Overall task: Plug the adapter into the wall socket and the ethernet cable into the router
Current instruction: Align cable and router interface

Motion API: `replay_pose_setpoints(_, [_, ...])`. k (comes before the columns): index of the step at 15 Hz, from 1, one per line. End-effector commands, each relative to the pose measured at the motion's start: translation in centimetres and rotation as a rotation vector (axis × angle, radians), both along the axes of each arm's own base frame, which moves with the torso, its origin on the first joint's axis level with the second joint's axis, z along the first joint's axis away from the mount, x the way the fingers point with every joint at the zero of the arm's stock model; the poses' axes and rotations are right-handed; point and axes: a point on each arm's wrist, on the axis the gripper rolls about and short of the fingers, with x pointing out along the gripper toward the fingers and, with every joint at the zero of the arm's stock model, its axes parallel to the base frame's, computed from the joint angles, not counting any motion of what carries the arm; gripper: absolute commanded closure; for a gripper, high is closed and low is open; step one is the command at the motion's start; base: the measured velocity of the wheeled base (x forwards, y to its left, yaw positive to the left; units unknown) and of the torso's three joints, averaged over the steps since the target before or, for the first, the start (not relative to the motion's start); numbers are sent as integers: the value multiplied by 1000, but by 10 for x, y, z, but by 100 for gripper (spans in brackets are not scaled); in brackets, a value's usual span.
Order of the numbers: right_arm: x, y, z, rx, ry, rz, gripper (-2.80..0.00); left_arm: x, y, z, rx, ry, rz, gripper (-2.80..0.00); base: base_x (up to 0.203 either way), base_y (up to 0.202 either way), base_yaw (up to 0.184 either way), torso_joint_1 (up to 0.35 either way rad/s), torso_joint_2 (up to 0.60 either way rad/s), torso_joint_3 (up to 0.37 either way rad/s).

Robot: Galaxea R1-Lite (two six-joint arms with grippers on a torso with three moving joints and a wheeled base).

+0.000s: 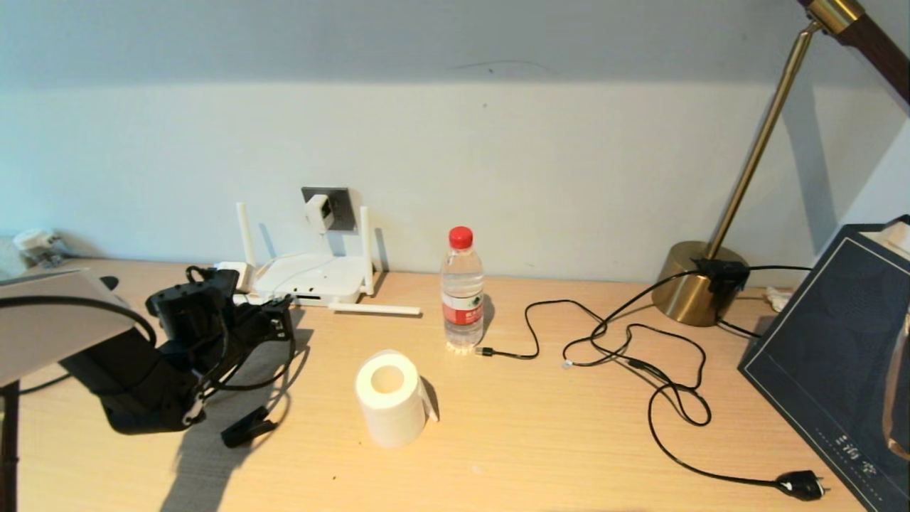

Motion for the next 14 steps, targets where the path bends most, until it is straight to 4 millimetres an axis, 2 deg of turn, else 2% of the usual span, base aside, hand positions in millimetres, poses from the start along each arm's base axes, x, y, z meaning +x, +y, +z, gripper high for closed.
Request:
replay_pose_setpoints(1, [0, 0, 0, -1, 0, 0, 0, 1, 0, 0, 1, -8, 0, 0, 0, 0, 0, 0, 0, 0])
replay_pose_setpoints(14, [0, 0, 0, 0, 0, 0, 0, 2, -1, 1, 3, -12, -5, 0, 0, 0, 0, 0, 0, 0])
